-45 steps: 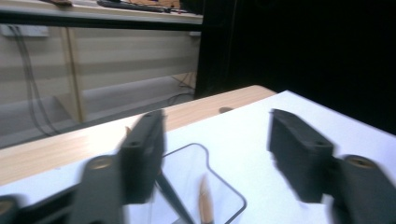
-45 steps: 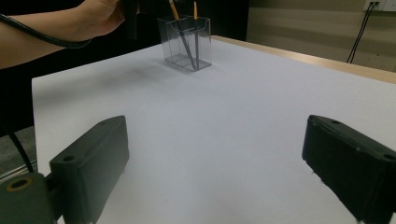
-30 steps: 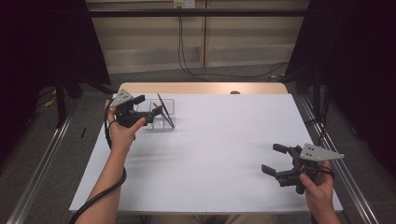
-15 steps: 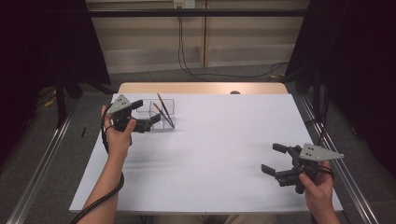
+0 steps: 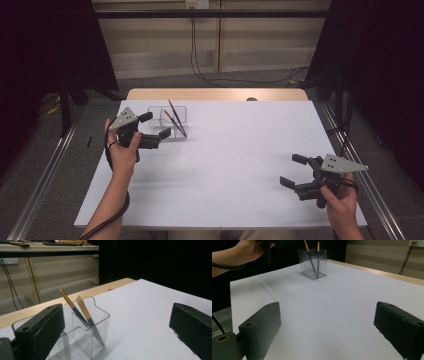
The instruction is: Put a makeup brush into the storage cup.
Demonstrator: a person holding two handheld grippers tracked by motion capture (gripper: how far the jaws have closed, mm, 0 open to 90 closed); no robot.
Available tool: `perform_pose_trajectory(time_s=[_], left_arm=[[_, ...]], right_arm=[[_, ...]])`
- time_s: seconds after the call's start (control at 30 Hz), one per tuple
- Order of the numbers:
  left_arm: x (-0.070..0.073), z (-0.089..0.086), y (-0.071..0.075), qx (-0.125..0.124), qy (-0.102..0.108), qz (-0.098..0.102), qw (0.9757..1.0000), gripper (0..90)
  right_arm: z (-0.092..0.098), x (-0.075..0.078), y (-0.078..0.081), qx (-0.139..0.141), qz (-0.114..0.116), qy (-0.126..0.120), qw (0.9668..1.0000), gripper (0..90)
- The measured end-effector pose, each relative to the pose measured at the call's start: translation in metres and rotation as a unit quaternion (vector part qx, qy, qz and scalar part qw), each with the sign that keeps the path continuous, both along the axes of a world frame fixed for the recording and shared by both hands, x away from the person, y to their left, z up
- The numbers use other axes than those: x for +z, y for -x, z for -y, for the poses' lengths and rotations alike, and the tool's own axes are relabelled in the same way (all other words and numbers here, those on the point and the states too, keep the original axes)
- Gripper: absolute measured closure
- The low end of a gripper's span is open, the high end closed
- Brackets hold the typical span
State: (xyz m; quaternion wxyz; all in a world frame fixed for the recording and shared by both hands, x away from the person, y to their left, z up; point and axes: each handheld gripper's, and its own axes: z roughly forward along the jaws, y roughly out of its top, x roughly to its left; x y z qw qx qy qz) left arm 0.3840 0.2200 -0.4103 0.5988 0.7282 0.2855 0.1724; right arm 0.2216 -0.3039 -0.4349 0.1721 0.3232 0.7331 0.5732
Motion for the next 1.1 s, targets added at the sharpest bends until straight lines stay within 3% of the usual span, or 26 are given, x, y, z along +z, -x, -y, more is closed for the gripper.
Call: perform_pose_trajectory(time_s=[0.3, 0.7, 1.1], left_arm=[[0.000, -0.003, 0.011, -0.009, 0.008, 0.005, 0.9999, 0.0], [-0.011, -0.002, 0.023, -0.016, 0.017, -0.007, 0.9997, 0.0], [-0.010, -0.002, 0.031, -0.025, 0.014, -0.004, 0.9996, 0.0]], right_arm=[[0.000, 0.000, 0.001, -0.002, 0.001, 0.001, 1.0000, 6.7], [0.001, 0.000, 0.003, -0.004, 0.002, 0.001, 1.0000, 6.6], [0.001, 0.001, 0.002, -0.005, 0.003, -0.001, 1.0000, 6.4]])
